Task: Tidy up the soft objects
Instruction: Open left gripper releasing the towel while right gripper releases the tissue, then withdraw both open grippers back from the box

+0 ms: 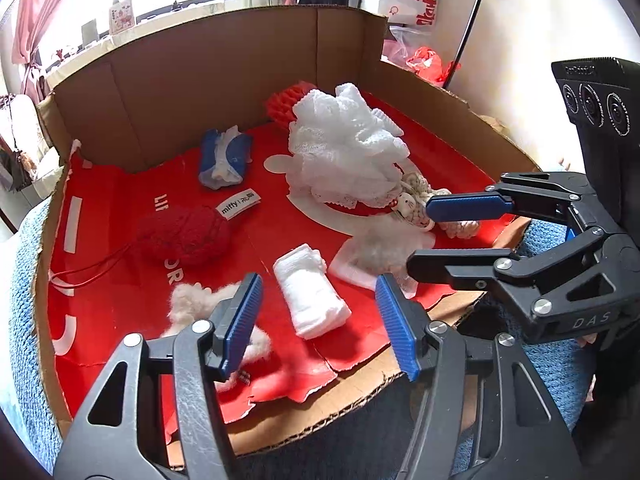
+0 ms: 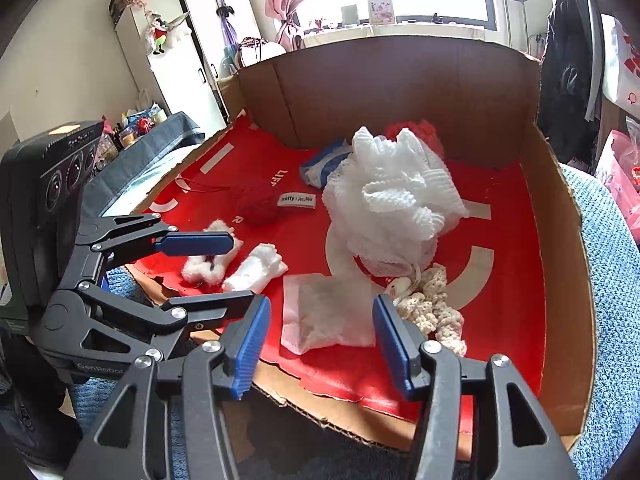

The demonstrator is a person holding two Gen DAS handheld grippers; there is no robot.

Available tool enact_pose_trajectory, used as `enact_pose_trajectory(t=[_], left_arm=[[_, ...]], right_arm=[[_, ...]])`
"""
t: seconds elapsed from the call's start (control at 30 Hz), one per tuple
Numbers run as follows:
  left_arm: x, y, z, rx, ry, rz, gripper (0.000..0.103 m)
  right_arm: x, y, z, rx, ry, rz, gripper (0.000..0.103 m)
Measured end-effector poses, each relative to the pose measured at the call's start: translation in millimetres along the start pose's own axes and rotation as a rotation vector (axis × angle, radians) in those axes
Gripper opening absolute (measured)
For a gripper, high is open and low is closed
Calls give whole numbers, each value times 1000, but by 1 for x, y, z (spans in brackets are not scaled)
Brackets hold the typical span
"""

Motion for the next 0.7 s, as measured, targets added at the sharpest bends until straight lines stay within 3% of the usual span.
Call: enact_pose_trajectory(t=[0.1, 0.47, 0.7], left_arm=[[0, -7, -3, 12, -13, 2, 58], [3, -51, -16, 127, -77, 23, 76], [7, -82, -28, 222, -119, 46, 77]], right_arm=[[-1, -8, 0, 16, 11, -5, 64], [-13, -53, -4, 106, 37, -57, 84], [-28, -86, -10, 175, 34, -107, 96]])
Point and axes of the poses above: each gripper's, at about its wrist camera, not at the fingertips, and y roughly the way its jaws point, x to its right, z to its top, the point moved 1 cm from there along y, roughly the way its jaws point, and after that the axes turned 1 degree about -z, right-handed, at the moved point
